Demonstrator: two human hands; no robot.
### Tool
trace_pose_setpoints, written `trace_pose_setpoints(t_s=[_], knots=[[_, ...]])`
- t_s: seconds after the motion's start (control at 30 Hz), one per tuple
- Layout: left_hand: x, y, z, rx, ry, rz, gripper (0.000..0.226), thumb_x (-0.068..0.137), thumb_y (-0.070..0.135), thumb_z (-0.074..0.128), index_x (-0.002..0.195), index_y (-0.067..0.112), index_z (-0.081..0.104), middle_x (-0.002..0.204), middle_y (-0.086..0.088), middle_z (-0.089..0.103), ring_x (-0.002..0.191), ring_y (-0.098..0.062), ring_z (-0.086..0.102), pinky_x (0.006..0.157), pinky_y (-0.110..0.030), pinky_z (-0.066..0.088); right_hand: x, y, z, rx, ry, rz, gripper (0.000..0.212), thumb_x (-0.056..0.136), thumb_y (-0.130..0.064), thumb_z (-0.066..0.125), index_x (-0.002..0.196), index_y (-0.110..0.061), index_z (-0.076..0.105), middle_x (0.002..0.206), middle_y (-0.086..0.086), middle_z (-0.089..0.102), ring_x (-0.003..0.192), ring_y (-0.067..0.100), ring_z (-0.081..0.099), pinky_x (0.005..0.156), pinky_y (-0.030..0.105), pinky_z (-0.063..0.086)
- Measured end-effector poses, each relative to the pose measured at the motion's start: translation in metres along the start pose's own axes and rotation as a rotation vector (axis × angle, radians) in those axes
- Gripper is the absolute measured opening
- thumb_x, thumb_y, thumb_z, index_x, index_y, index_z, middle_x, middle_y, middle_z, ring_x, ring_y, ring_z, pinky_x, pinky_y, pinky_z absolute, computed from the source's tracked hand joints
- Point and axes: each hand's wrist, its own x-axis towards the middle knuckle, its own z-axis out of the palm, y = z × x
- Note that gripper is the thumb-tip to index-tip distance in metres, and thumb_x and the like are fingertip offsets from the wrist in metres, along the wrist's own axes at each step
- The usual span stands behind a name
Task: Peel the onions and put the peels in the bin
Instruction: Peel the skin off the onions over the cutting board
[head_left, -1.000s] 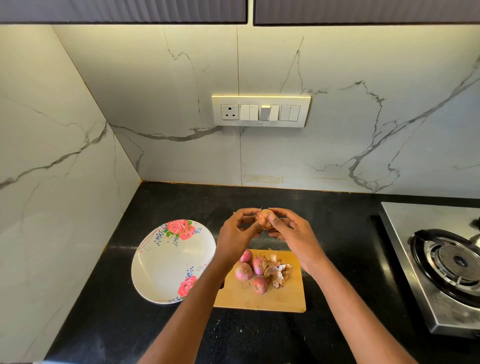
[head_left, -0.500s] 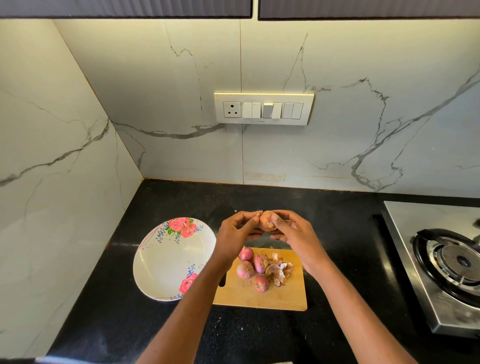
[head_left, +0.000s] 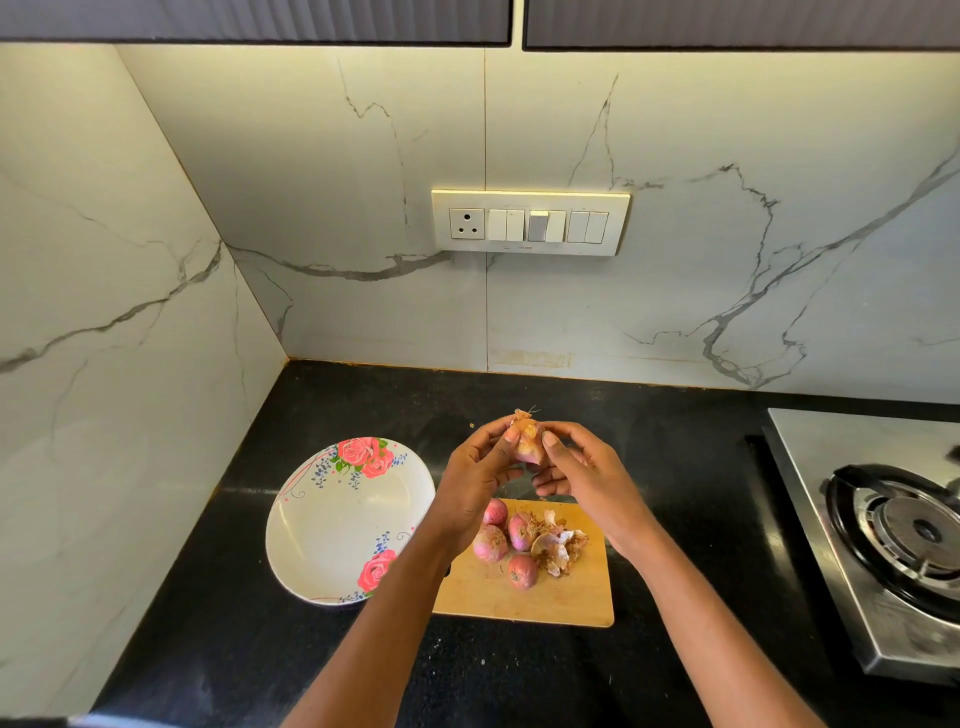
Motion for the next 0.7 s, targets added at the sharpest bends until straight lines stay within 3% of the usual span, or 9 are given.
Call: trace_pose_setpoints(t_s=[0.17, 0.37, 0.7], knots=[[-0.001, 0.005, -0.001, -0.096, 0.022, 0.000, 0.043, 0.089, 0.039, 0.061, 0.129, 0.023, 0.064, 0.119, 0.000, 0.074, 0.112, -0.018, 0.070, 0.089, -0.027, 0.058, 0.004, -0.001, -0.003, -0.115, 0.044, -0.075, 0.028, 0.098, -0.032, 0.064, 0.124, -0.021, 0.069, 0.105, -0.003, 0.076, 0.092, 0.016, 0.074, 0.081, 0.038, 0.062], [0.000, 0.003, 0.000, -0.033, 0.049, 0.050, 0.035, 0.094, 0.031, 0.062, 0.129, 0.025, 0.065, 0.122, 0.004, 0.072, 0.116, -0.015, 0.068, 0.093, -0.028, 0.057, 0.004, -0.001, -0.004, -0.144, 0.113, -0.121, 0.029, 0.094, -0.030, 0.070, 0.121, -0.018, 0.072, 0.109, -0.005, 0.076, 0.100, 0.009, 0.073, 0.087, 0.037, 0.062], [-0.004, -0.004, 0.004, 0.011, 0.134, 0.123, 0.034, 0.086, 0.041, 0.067, 0.120, 0.037, 0.067, 0.119, 0.013, 0.073, 0.115, -0.010, 0.067, 0.085, -0.022, 0.056, 0.001, 0.002, 0.012, -0.404, 0.301, -0.231, 0.020, 0.096, -0.025, 0.069, 0.114, -0.021, 0.076, 0.098, -0.014, 0.076, 0.090, 0.000, 0.073, 0.079, 0.019, 0.059]])
